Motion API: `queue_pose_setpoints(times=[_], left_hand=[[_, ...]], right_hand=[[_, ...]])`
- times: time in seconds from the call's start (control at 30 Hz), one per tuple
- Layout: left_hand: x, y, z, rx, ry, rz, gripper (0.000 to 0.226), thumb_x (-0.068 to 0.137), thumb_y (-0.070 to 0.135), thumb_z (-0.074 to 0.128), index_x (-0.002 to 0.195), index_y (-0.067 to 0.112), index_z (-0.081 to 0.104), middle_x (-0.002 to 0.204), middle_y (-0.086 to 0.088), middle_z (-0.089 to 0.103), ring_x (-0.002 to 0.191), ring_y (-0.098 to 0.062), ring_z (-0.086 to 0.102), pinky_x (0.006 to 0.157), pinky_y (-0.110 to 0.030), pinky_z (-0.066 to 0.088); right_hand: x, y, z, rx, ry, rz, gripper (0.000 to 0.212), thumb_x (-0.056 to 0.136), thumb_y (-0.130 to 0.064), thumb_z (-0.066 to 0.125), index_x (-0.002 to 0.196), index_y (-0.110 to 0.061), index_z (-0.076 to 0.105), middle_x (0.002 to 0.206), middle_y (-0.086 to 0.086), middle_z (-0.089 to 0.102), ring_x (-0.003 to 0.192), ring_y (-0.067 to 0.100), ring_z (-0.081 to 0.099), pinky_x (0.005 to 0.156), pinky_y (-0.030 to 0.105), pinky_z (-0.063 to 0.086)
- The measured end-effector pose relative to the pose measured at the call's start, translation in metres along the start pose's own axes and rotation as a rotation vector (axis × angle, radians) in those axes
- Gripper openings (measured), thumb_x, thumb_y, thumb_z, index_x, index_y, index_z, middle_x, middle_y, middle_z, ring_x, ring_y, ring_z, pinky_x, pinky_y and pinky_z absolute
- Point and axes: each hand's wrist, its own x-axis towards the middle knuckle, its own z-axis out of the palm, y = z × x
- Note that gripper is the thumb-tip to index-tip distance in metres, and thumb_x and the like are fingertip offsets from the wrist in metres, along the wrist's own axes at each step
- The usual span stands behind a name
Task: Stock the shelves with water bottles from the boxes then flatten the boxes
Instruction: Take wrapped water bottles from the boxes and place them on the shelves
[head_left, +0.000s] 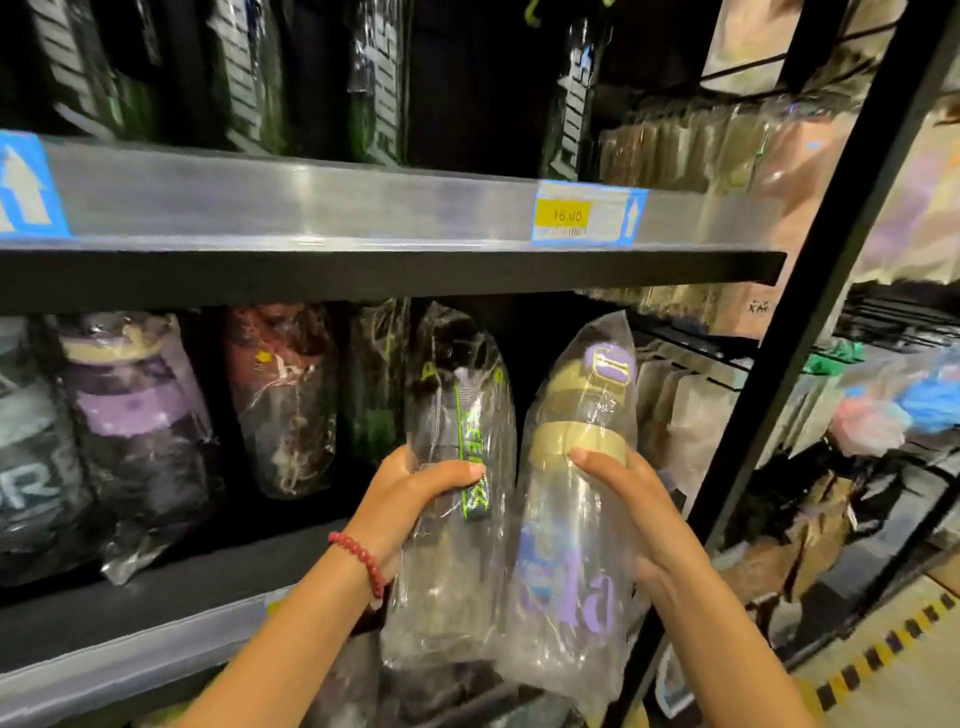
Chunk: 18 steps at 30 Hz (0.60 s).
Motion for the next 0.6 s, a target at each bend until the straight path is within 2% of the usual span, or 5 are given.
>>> queue_pose_setpoints(times=[0.1, 0.17, 0.3, 0.47, 0.6], left_hand=[[0.022, 0.008, 0.015, 0.0, 0.018, -0.032, 0.041, 0.039, 0.037, 0.082, 0.07, 0.014, 0.067, 0.06, 0.005, 0.059, 0.06, -0.008, 0.059, 0.056, -0.019, 0.046], [0.038, 0.011, 0.02, -0.014, 0.026, -0.059, 0.026, 0.042, 0.037, 0.083, 0.059, 0.019, 0.074, 0.064, 0.006, 0.066, 0.075, -0.012, 0.064, 0.074, -0.025, 0.051], [0.063, 0.028, 0.039, -0.046, 0.035, -0.093, 0.066, 0.04, 0.036, 0.084, 0.1, 0.012, 0.072, 0.121, -0.016, 0.061, 0.124, -0.035, 0.048, 0.109, -0.044, 0.035], [0.088, 0.021, 0.046, -0.152, 0.066, 0.051, 0.039, 0.097, -0.005, 0.036, 0.132, -0.021, 0.031, 0.133, -0.032, 0.043, 0.135, -0.038, 0.034, 0.061, -0.006, 0.036], [0.108, 0.038, 0.057, -0.014, 0.2, -0.059, 0.04, 0.08, 0.03, 0.067, 0.11, 0.003, 0.067, 0.121, -0.016, 0.061, 0.111, -0.023, 0.052, 0.064, -0.017, 0.037]], right_hand=[[0.027, -0.02, -0.016, -0.012, -0.014, 0.012, 0.061, 0.06, -0.018, 0.081, 0.117, -0.011, 0.06, 0.099, 0.009, 0.072, 0.083, 0.018, 0.071, 0.061, 0.026, 0.055], [0.048, -0.031, -0.024, -0.084, -0.013, 0.012, 0.055, 0.062, -0.026, 0.083, 0.112, -0.014, 0.063, 0.104, 0.01, 0.071, 0.084, 0.017, 0.07, 0.067, 0.027, 0.053], [0.086, -0.043, -0.036, -0.089, 0.065, 0.027, 0.038, 0.084, -0.022, 0.069, 0.118, -0.008, 0.058, 0.088, 0.002, 0.063, 0.057, 0.002, 0.064, 0.043, 0.014, 0.044], [0.131, -0.049, -0.045, -0.01, 0.09, 0.106, 0.049, 0.085, -0.017, 0.067, 0.126, 0.002, 0.049, 0.101, 0.015, 0.065, 0.065, 0.011, 0.068, 0.042, 0.016, 0.047], [0.142, -0.054, -0.048, 0.024, 0.083, 0.106, 0.035, 0.084, -0.013, 0.067, 0.116, -0.001, 0.063, 0.1, 0.012, 0.068, 0.077, 0.017, 0.065, 0.058, 0.023, 0.052]])
